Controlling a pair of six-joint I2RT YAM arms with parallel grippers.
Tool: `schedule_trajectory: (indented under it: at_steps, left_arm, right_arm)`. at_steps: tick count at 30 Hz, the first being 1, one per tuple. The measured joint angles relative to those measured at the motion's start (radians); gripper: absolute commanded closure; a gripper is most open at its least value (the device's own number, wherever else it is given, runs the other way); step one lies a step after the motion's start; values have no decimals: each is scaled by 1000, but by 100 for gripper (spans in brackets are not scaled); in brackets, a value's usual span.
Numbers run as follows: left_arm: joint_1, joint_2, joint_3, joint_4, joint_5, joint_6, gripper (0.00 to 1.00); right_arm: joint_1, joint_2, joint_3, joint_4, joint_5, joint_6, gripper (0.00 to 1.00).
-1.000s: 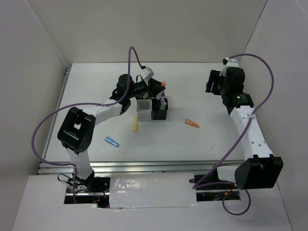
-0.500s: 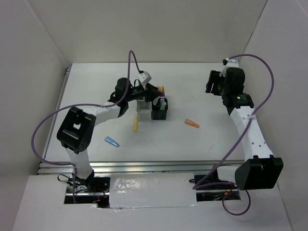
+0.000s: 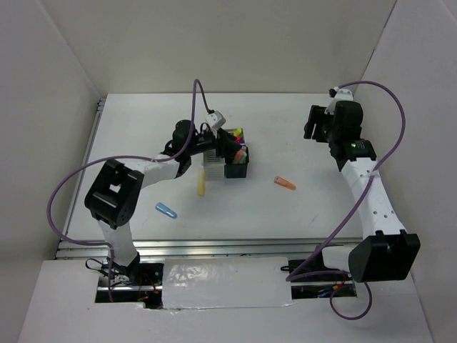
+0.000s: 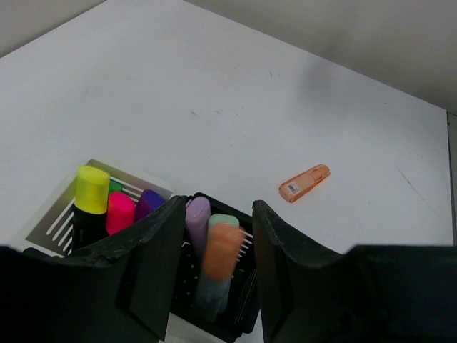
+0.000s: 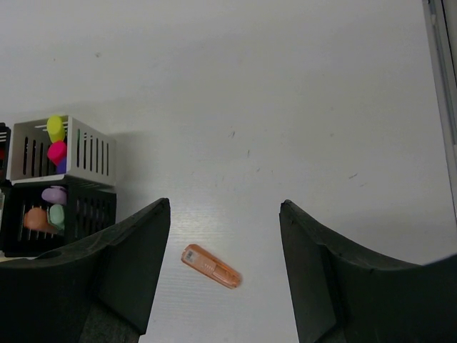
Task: Sort the stationery into containers
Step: Place the pen in the storage box, then pick up the pen from the center of the board.
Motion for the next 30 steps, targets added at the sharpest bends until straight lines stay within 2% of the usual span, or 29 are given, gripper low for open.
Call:
schedule_trajectory:
  at_steps: [5, 11, 15, 18, 21, 25, 30]
  left_arm:
    - [0, -2, 0, -2, -1, 2, 39]
    - [0, -40, 0, -8, -2, 5, 39]
    - [13, -100, 9, -48, -5, 5, 42]
    - [51, -182, 31, -150, -24, 19, 47]
    - [109, -301, 32, -295, -69, 43, 49]
    - [178, -503, -23, -503, -143, 99, 45]
    - [161, -710, -218, -692, -293, 71, 48]
  right_arm:
    - [0, 0, -1, 0, -5, -5, 29]
    - [19, 0, -3, -13, -55, -81, 29]
    - [139, 0, -3, -29, -58, -182, 29]
    - [260, -1, -7, -27, -50, -259, 29]
    - [332, -2, -20, -26, -40, -308, 29]
    - [332, 5, -26, -23, -19, -320, 29]
    - [286, 37, -26, -21, -9, -294, 29]
